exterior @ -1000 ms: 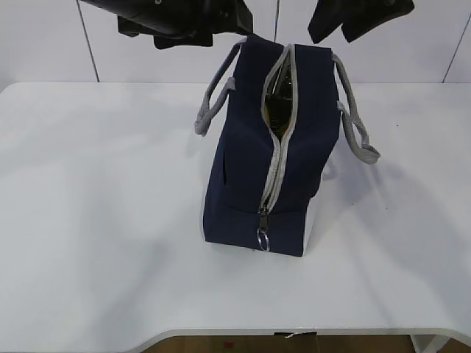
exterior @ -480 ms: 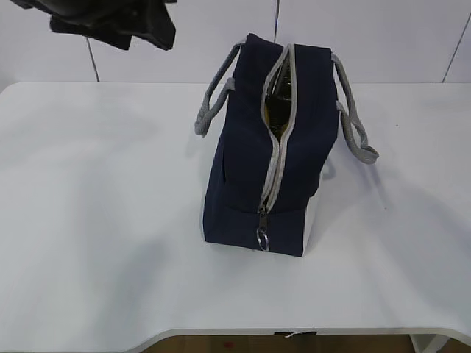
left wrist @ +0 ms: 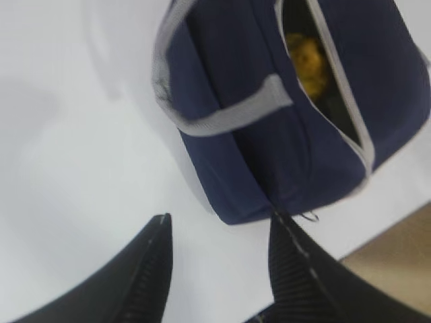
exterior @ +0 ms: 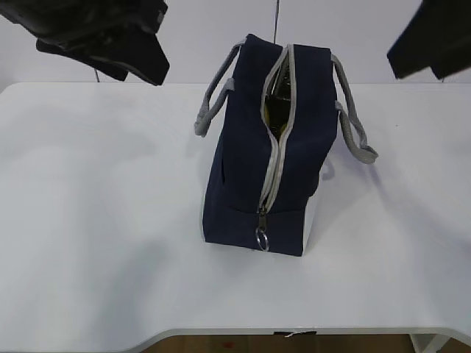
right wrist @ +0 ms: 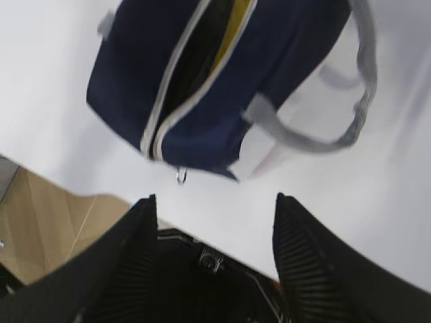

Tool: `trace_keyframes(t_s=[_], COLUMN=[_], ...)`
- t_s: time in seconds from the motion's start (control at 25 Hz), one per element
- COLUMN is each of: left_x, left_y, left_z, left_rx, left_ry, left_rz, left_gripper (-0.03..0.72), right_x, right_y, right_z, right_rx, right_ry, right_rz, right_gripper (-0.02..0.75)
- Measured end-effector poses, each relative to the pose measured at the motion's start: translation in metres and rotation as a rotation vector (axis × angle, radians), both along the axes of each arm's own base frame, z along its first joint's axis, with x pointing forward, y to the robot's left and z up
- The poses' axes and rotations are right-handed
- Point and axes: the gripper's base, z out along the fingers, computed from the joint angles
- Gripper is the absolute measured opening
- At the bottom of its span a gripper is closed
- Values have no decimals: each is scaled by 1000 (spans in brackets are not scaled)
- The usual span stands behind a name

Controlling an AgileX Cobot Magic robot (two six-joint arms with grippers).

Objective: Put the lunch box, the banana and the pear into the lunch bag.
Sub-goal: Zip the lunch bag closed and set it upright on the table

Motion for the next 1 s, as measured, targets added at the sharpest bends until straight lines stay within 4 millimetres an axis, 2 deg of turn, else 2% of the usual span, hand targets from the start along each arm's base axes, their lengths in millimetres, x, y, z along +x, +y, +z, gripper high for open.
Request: trace_keyframes(t_s=[0.32, 0.6, 0.72, 0.88, 1.0], left_x=[-8, -15, -27, -48, -62], left_y=[0, -4, -9, -13, -6], left_z=[-5, -3, 0, -6, -14], left_rx=[20, 10, 16, 41, 43], left_ry=[93, 117, 96, 65, 33], left_rz=[-24, -56, -107, -172, -194], left_gripper=[345, 335, 326, 324, 323], right_x=[-50, -76, -84, -91, -93], right_y=[-11, -17, -17, -15, -12], right_z=[-25, -49, -62, -80, -90], right_rx=[-34, -30, -3, 22, 45], right_ry=[20, -61, -85, -93, -106], right_rz=[54, 56, 66, 102, 148], right_gripper=[442, 442, 442, 442, 442])
